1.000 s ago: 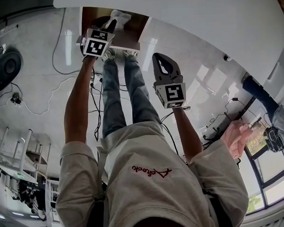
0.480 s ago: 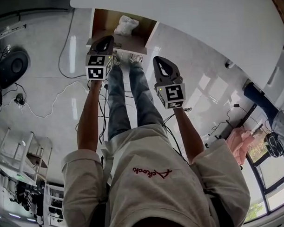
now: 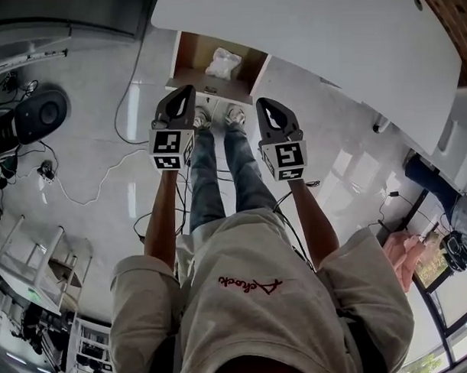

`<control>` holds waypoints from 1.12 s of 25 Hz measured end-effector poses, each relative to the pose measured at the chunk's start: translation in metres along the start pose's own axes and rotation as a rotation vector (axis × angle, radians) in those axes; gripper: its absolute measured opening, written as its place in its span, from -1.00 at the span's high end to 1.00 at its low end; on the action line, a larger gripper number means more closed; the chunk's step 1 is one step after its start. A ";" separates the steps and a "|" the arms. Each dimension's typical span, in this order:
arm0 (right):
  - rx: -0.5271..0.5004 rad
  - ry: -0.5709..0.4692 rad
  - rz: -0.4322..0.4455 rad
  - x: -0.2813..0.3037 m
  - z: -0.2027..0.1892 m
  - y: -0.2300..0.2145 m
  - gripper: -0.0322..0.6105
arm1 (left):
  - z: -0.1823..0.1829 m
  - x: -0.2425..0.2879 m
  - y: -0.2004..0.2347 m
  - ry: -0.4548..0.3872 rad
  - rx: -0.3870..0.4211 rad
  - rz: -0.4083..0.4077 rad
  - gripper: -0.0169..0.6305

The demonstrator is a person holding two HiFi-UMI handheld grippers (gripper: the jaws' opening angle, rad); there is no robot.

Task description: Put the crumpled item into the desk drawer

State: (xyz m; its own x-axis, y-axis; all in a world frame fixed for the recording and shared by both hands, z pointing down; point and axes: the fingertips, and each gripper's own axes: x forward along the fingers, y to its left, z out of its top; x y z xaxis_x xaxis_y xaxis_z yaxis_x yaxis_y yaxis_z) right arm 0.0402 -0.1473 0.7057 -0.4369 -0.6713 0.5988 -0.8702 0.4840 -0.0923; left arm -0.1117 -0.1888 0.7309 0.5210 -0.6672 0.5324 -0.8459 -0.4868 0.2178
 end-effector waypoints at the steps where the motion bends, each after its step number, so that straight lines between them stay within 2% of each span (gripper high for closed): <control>1: -0.007 -0.011 -0.005 -0.002 0.007 0.000 0.86 | 0.005 -0.008 -0.002 -0.008 -0.002 0.005 0.92; 13: -0.069 -0.146 -0.006 -0.032 0.091 0.003 0.86 | 0.066 -0.084 -0.008 -0.102 -0.024 0.095 0.92; 24: -0.116 -0.357 -0.013 -0.060 0.194 -0.004 0.86 | 0.161 -0.122 -0.017 -0.248 0.084 0.150 0.92; 28: -0.140 -0.409 -0.018 -0.072 0.221 -0.009 0.86 | 0.197 -0.134 -0.016 -0.312 0.096 0.167 0.92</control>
State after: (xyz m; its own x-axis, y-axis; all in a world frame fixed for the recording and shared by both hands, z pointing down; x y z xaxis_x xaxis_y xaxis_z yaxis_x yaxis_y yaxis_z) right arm 0.0289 -0.2272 0.4876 -0.5008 -0.8338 0.2322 -0.8515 0.5227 0.0408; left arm -0.1455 -0.2024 0.4948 0.3988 -0.8747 0.2753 -0.9154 -0.3975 0.0630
